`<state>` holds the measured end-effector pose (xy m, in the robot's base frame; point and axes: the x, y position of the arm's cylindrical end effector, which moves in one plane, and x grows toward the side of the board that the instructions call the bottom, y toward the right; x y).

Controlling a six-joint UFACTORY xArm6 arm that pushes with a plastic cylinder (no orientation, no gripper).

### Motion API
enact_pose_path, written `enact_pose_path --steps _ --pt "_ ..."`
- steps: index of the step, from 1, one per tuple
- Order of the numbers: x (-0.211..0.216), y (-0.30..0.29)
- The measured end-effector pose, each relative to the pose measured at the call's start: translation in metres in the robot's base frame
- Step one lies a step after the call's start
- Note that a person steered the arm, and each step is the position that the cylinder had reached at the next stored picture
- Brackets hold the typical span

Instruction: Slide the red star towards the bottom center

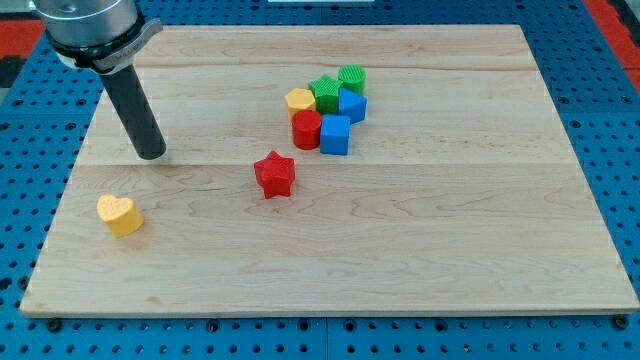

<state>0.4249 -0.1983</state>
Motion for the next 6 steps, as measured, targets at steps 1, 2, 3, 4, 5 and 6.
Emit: enact_pose_path --steps 1,2,3,4,5,6 --pt "-0.008 0.006" --pt "-0.009 0.065" --pt "0.002 0.129" --pt "0.006 0.194" --pt "0.022 0.183" --pt "0.029 0.151"
